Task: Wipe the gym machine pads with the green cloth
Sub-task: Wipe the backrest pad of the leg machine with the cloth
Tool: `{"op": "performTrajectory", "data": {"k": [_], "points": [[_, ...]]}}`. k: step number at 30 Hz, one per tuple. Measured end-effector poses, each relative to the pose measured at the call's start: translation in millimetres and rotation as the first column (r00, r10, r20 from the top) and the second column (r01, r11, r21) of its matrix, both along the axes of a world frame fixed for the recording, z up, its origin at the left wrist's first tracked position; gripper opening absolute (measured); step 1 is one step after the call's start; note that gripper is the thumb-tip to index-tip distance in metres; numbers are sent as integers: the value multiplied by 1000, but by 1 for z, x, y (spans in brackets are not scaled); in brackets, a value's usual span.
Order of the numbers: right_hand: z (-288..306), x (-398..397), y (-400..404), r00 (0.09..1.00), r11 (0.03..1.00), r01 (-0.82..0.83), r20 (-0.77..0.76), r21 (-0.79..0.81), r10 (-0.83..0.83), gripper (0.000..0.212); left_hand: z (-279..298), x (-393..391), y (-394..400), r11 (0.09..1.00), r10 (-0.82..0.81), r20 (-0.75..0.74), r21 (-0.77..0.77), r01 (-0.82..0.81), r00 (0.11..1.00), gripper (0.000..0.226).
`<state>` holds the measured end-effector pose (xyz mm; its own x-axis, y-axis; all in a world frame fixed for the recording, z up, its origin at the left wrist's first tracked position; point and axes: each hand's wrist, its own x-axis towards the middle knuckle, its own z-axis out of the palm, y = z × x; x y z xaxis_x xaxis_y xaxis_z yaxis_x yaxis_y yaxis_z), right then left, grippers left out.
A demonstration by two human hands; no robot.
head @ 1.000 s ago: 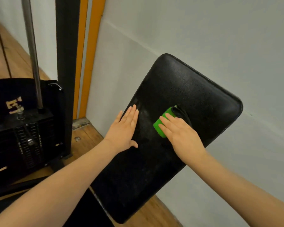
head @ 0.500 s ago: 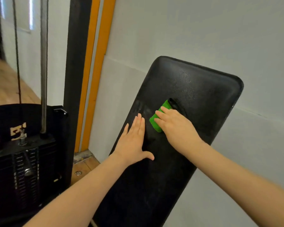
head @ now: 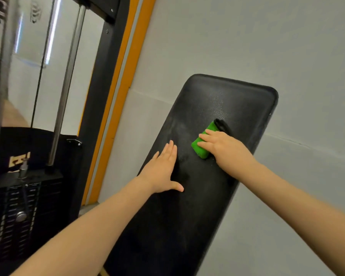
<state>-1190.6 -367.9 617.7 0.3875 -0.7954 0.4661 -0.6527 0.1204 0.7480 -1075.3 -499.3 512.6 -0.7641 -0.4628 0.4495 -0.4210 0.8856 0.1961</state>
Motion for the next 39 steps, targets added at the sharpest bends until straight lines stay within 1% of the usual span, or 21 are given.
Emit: {"op": "performTrajectory", "data": {"k": [1, 2, 3, 5, 6, 9, 11, 13, 15, 16, 17, 18, 19, 22, 24, 26, 30, 32, 34, 36, 39], "points": [[-2, -3, 4, 998, 997, 61, -15, 42, -60, 47, -4, 2, 0, 1000, -6, 18, -6, 6, 1000, 124], [-6, -5, 13, 997, 997, 64, 31, 44, -66, 51, -6, 3, -1, 1000, -9, 25, -9, 9, 1000, 124], [-11, -12, 22, 997, 999, 36, 75, 3, -36, 52, -8, 3, -2, 1000, -10, 23, -13, 11, 1000, 124], [-24, -27, 44, 999, 995, -18, 47, -101, 22, 56, -9, 2, -3, 1000, -17, 11, -17, 18, 1000, 122], [-30, -33, 50, 999, 994, -11, 39, -110, 15, 59, -9, 1, -4, 1000, -21, 2, -17, 21, 1000, 121], [-29, -29, 42, 998, 989, -64, -8, -130, 64, 45, -12, 1, -6, 999, -23, -15, -24, 22, 1000, 121], [-20, -23, 21, 992, 978, -122, -55, -169, 114, 51, -13, 2, -6, 999, -20, -15, -39, 19, 1000, 121], [-15, -17, 3, 992, 974, -123, -29, -188, 119, 47, -12, 2, -5, 998, -21, -6, -51, 20, 1000, 120], [-17, -14, -4, 998, 985, -55, 32, -165, 61, 38, -13, 3, -5, 998, -22, -9, -57, 22, 1000, 120], [-21, -13, 0, 999, 989, 14, 36, -148, -9, 32, -14, 3, -5, 998, -26, -13, -63, 25, 1000, 120], [-27, -15, 5, 998, 988, 54, 31, -142, -50, 33, -15, 3, -5, 997, -32, -17, -69, 31, 999, 120], [-34, -17, 14, 996, 989, 85, 44, -124, -80, 45, -16, 3, -6, 997, -39, -23, -70, 38, 999, 120], [-42, -20, 22, 994, 990, 95, 59, -101, -89, 52, -17, 3, -7, 997, -50, -31, -65, 48, 998, 120], [-49, -30, 37, 1000, 996, -7, 15, -88, 8, 35, -18, 3, -9, 995, -90, -63, -56, 87, 994, 119], [-36, -30, 27, 998, 994, -52, -28, -96, 50, 49, -19, 5, -9, 992, -118, -51, -45, 116, 992, 121], [-21, -22, 12, 998, 992, -58, -41, -113, 54, 52, -21, 7, -10, 989, -146, -35, -42, 144, 989, 127], [-9, -7, -23, 994, 998, 17, -102, -62, -23, 33, -21, 8, -14, 985, -164, -34, -59, 162, 986, 133], [-15, -9, -23, 995, 998, 63, -73, 13, -62, 50, -21, 9, -17, 983, -170, -39, -76, 167, 985, 134], [-22, -13, -15, 996, 997, 76, -38, 28, -74, 56, -22, 9, -21, 980, -175, -45, -100, 170, 984, 134], [-19, -7, -12, 996, 994, 94, -12, 48, -93, 57, -24, 9, -23, 980, -174, -56, -110, 167, 983, 134], [1, 13, -41, 986, 986, 145, 72, 78, -151, 50, -24, 8, -26, 979, -172, -78, -121, 162, 982, 134]]}}
